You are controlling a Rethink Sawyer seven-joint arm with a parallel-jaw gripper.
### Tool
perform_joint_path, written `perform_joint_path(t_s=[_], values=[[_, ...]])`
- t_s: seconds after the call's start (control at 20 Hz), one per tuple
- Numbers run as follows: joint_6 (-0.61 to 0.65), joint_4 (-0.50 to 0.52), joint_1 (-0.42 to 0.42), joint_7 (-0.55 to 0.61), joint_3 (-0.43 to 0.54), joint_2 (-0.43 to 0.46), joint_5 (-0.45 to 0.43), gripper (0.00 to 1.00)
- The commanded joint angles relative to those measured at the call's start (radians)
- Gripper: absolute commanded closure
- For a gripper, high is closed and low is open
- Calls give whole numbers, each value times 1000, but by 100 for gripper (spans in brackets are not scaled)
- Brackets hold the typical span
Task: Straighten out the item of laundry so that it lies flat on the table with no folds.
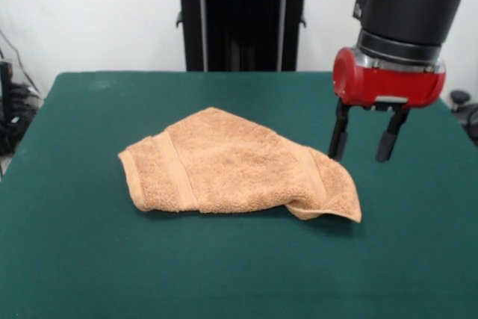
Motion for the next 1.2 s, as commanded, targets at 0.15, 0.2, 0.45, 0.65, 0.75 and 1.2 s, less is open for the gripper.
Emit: perform_joint_path(t_s=[0.15, 0.2, 0.45, 0.65, 0.75, 1.2], values=[[-46, 186, -1, 212, 68, 56, 12, 0], [-53, 190, -2, 214, 68, 57, 12, 0], [-85, 199, -4, 219, 70, 69, 13, 0], [-107, 179, -1, 228, 70, 95, 17, 0], [-115, 164, 1, 234, 69, 112, 20, 0], [-122, 115, 13, 237, 63, 171, 25, 0]])
